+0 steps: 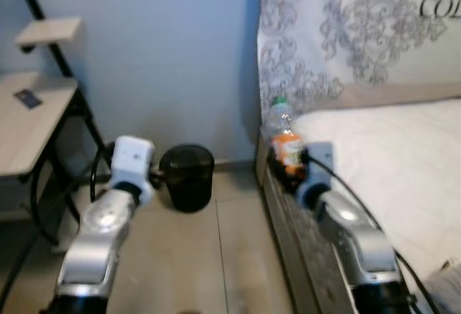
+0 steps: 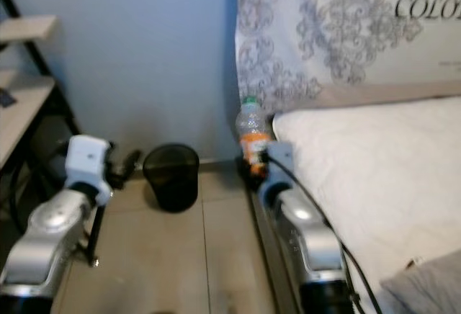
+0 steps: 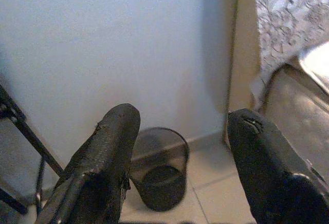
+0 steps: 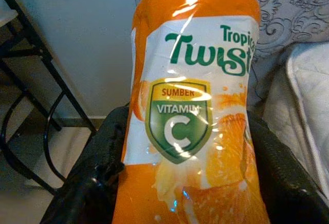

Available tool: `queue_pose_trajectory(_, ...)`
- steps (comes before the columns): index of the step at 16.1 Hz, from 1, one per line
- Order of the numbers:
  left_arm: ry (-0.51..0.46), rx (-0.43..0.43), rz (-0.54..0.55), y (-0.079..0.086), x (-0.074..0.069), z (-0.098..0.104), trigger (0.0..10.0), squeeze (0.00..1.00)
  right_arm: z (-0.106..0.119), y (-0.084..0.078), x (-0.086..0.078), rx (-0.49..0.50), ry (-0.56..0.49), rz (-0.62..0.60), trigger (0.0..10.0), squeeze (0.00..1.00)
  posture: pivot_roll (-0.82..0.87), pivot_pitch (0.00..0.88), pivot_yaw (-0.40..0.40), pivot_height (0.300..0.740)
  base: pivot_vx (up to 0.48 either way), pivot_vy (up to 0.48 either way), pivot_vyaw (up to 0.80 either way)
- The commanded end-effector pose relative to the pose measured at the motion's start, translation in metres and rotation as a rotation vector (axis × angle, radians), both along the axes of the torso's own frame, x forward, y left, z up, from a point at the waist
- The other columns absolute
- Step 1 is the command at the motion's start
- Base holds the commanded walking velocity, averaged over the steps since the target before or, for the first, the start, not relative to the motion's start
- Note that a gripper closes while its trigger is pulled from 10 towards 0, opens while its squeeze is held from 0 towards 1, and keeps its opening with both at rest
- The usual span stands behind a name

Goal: Clean up the room

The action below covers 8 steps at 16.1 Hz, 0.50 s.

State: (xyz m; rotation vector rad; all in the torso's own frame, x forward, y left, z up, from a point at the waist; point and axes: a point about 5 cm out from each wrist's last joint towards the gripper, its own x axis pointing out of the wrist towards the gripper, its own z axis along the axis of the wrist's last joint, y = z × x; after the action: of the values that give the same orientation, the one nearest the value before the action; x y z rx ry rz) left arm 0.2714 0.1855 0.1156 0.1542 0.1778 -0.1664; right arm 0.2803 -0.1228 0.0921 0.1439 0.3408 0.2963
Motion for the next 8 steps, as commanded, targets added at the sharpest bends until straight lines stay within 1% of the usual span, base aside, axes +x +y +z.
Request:
queue_pose_trajectory(1,-0.015,-0.003,-0.025,-0.0069,0.0007,0.0025,10.0,0.0,0.0032,-0.0107,0.0017,-0.022,-0.015,-0.037,10.0,0.0,0.08,0.0,0.038,0.74,0.412,0.0,0.0)
queue_pose_trajectory(4,-0.019,0.001,-0.038,-0.0081,0.0001,0.002,10.0,0.0,0.0026,-0.0089,0.0013,-0.032,-0.019,-0.025,10.0,0.0,0.08,0.0,0.035,0.74,0.409,0.0,0.0)
queue_pose_trajectory(6,-0.016,0.025,-0.058,-0.0095,-0.0007,0.0005,10.0,0.0,0.0004,-0.0052,-0.0003,-0.078,-0.019,0.017,10.0,0.0,0.08,0.0,0.035,0.74,0.412,0.0,0.8)
queue_pose_trajectory(7,-0.017,0.028,-0.059,-0.0097,-0.0007,0.0003,10.0,0.0,-0.0001,-0.0057,-0.0003,-0.08,-0.016,0.007,10.0,0.0,0.08,0.0,0.035,0.74,0.412,0.0,0.8)
queue_pose_trajectory(8,-0.018,0.03,-0.061,-0.0099,-0.0007,0.0,10.0,0.0,-0.0007,-0.0064,0.0001,-0.082,-0.014,-0.004,10.0,0.0,0.08,0.0,0.035,0.74,0.412,0.0,0.0)
